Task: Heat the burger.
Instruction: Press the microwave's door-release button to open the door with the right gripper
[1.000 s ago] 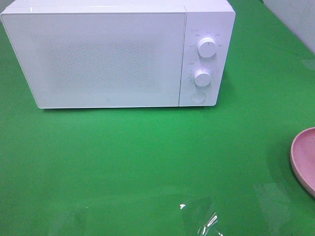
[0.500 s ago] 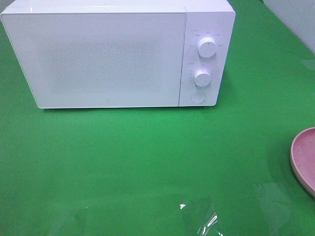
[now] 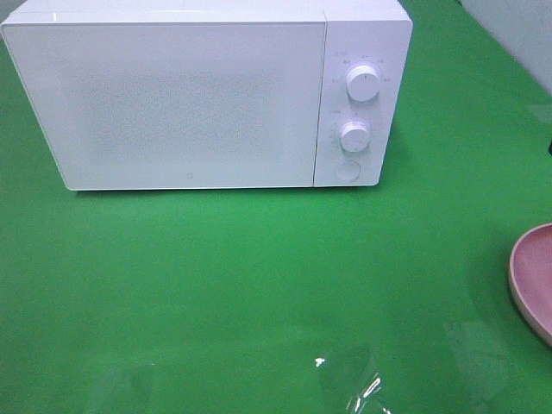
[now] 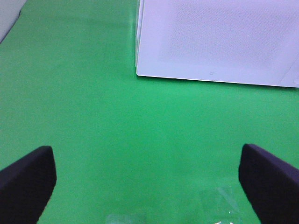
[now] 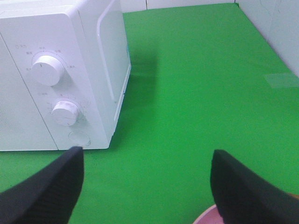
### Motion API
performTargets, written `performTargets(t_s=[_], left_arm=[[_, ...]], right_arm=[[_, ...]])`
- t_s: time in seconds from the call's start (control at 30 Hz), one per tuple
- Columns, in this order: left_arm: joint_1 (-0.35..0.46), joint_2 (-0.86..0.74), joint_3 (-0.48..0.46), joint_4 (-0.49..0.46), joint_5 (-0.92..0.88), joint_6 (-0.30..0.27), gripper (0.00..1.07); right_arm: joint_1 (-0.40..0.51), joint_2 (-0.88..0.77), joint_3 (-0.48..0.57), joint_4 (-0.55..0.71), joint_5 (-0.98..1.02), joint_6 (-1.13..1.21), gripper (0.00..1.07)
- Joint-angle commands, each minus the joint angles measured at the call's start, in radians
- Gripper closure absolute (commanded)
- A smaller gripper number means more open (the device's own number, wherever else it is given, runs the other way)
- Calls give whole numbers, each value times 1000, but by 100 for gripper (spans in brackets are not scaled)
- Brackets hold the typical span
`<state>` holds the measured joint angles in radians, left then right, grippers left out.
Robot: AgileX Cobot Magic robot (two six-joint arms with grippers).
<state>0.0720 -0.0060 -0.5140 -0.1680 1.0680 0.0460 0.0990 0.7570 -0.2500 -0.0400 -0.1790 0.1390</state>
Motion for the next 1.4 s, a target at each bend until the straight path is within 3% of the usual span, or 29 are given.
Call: performTargets(t_s=[0.03, 0.43, 0.7, 0.87, 0.97, 1.3, 1.37, 1.4], left_arm=[[2, -21, 0, 0, -2, -2, 8], [2, -21, 0, 0, -2, -2, 8], [2, -21, 0, 0, -2, -2, 8], [2, -21, 0, 0, -2, -2, 8], [2, -21, 0, 0, -2, -2, 8], [2, -21, 0, 0, -2, -2, 8], [2, -21, 0, 0, -2, -2, 8], [2, -21, 0, 0, -2, -2, 8]], right_arm=[[-1, 66, 2, -5, -84, -8, 35], [-1, 418, 2, 40, -446, -56, 35], [3, 540, 2, 46, -580, -75, 35], [112, 563, 2, 171, -636, -221, 35], [222, 563, 2, 330, -701, -358, 35], [432, 563, 2, 546, -808, -439, 35], [506, 563, 2, 669, -858, -492, 35], [506, 563, 2, 669, -858, -492, 35]])
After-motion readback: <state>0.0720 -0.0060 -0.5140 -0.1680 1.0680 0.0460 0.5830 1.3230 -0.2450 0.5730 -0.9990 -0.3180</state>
